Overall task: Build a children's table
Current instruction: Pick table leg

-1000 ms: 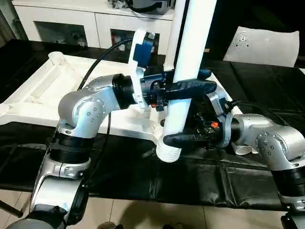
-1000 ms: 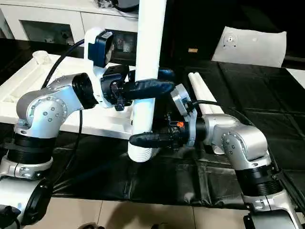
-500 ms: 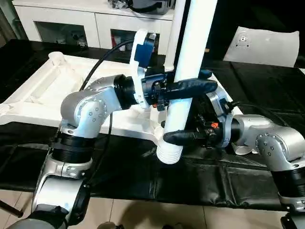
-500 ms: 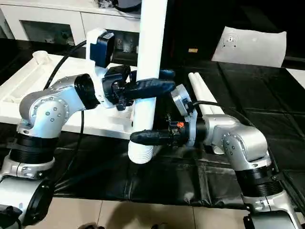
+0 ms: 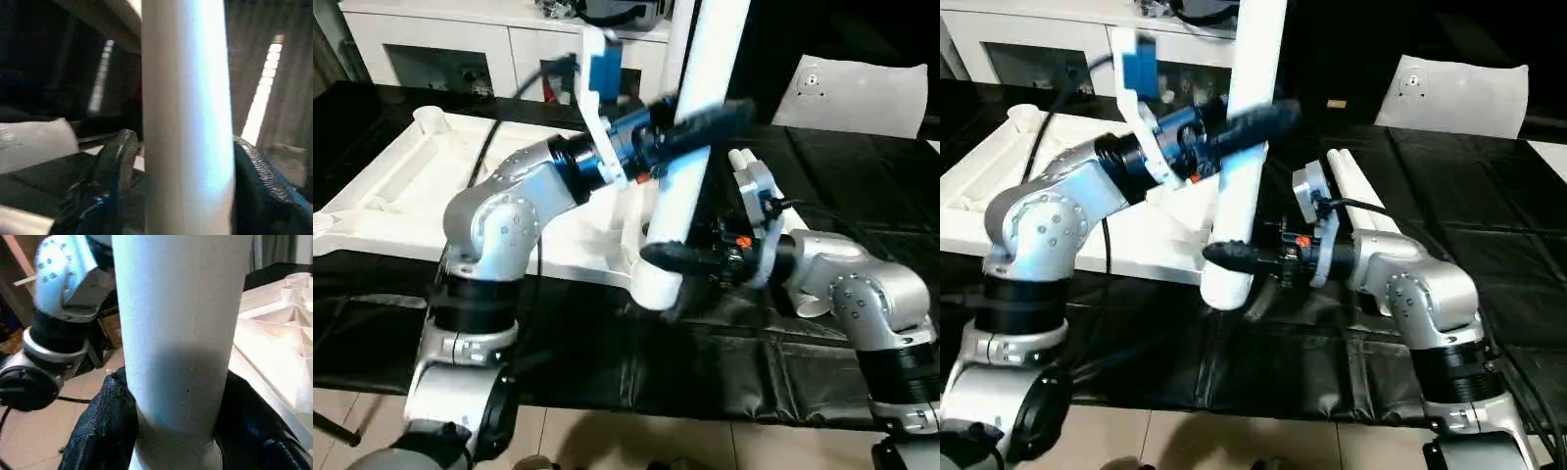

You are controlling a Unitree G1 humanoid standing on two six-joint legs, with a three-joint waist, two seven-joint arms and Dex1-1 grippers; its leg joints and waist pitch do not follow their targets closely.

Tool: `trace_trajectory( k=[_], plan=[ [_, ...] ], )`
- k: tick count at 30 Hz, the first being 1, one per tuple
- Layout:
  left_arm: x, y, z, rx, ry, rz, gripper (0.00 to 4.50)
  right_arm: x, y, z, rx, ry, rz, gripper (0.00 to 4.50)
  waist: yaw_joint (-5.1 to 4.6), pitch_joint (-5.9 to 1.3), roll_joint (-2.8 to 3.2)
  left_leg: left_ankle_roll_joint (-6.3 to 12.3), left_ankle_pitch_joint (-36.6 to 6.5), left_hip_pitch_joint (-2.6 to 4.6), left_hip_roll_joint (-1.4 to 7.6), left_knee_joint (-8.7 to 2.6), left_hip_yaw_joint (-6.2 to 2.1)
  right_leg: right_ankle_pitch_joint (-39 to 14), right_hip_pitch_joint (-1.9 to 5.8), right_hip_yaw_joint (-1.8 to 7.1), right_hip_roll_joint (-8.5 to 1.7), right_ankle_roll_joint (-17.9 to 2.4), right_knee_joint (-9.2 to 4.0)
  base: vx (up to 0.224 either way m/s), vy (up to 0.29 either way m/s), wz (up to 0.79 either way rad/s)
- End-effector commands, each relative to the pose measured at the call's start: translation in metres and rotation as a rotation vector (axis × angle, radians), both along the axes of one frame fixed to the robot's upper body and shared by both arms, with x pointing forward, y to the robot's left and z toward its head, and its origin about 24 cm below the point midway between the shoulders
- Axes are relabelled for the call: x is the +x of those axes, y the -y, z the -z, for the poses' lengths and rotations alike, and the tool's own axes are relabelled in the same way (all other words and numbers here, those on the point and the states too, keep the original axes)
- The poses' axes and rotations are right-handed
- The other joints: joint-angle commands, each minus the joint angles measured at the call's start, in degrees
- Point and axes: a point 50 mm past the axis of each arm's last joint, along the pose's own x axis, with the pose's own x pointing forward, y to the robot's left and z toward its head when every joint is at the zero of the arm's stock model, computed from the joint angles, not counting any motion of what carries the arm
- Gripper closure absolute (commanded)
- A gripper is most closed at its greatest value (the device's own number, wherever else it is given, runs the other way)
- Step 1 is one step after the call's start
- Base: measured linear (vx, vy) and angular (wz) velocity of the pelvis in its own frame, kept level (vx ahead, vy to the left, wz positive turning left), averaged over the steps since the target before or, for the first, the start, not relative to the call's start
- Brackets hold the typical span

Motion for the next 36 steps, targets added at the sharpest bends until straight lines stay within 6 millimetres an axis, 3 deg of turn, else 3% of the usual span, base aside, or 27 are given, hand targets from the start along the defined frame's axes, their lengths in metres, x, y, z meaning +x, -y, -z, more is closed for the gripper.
trace_trajectory(
  k=[1, 2, 7, 15, 22, 25, 28, 29, 36],
  plan=[
    [0.005, -0.004, 0.006, 0.042, -0.029, -0.112, 2.1, 0.002, 0.001, -0.007, 0.007, 0.062, 0.019, 2.59, 0.22, -4.22, 0.09, 1.97, -6.1, -0.13, 1.01, -3.33, -0.07, -17.2, 4.07, 2.33, -3.66, -7.4, -4.62, 0.0, 0.0, 0.0],
    [0.006, -0.005, 0.007, 0.039, -0.044, -0.156, 2.33, 0.003, 0.0, -0.007, 0.005, 0.067, 0.034, 2.59, 0.16, -4.19, 0.02, 1.88, -6.3, -0.09, 0.96, -3.31, -0.05, -18.2, 4.0, 2.32, -3.62, -6.7, -4.78, 0.0, 0.0, 0.0],
    [0.007, -0.005, 0.008, 0.027, -0.073, -0.271, 2.67, 0.008, 0.0, -0.006, -0.006, 0.086, 0.086, 2.59, 0.17, -4.22, -0.01, 2.04, -6.7, -0.08, 0.98, -3.27, -0.09, -19.2, 3.86, 2.26, -3.6, -6.1, -4.91, 0.0, 0.0, 0.0],
    [0.0, 0.004, 0.013, 0.021, -0.094, -0.319, 2.73, 0.013, -0.002, -0.006, -0.014, 0.114, 0.122, 2.59, 0.11, -4.23, -0.17, 2.6, -6.5, -0.17, 1.05, -3.28, -0.15, -19.6, 3.76, 2.2, -3.61, -5.4, -5.0, 0.0, 0.0, 0.0],
    [0.01, -0.002, 0.012, -0.007, -0.134, -0.366, 2.73, 0.018, -0.002, -0.007, -0.029, 0.133, 0.167, 2.59, -0.05, -4.18, -0.32, 2.76, -6.6, -0.22, 0.79, -3.21, -0.07, -21.2, 3.6, 2.13, -3.47, -4.2, -5.31, 0.0, 0.0, 0.0],
    [0.012, -0.004, 0.009, -0.028, -0.137, -0.36, 2.73, 0.02, -0.002, -0.009, -0.004, 0.103, 0.17, 1.89, -0.07, -4.21, -0.36, 2.79, -6.3, -0.24, 0.83, -3.23, -0.09, -20.8, 3.62, 2.14, -3.53, -4.2, -5.2, 0.0, 0.0, 0.0],
    [0.013, -0.006, 0.008, -0.036, -0.133, -0.351, 2.73, 0.021, 0.0, -0.01, 0.008, 0.091, 0.168, 1.82, -0.23, -4.29, -0.39, 2.81, -6.0, -0.2, 0.77, -3.2, -0.1, -20.0, 3.65, 2.11, -3.43, -4.3, -5.08, 0.0, 0.0, 0.0],
    [0.013, -0.006, 0.008, -0.038, -0.13, -0.345, 2.74, 0.021, 0.001, -0.011, 0.009, 0.091, 0.162, 1.5, -0.06, -4.3, -0.34, 2.95, -5.7, -0.12, 0.84, -3.2, -0.08, -19.5, 3.59, 2.18, -3.46, -4.5, -5.0, 0.0, 0.0, 0.0],
    [0.012, -0.008, 0.003, -0.04, -0.089, -0.238, 2.75, 0.02, 0.006, -0.014, -0.011, 0.08, 0.116, 1.01, 0.15, -4.3, -0.5, 3.53, -4.7, -0.24, 0.99, -3.27, -0.04, -15.9, 3.75, 2.31, -3.58, -6.5, -4.47, 0.0, 0.0, 0.0]
  ],
)
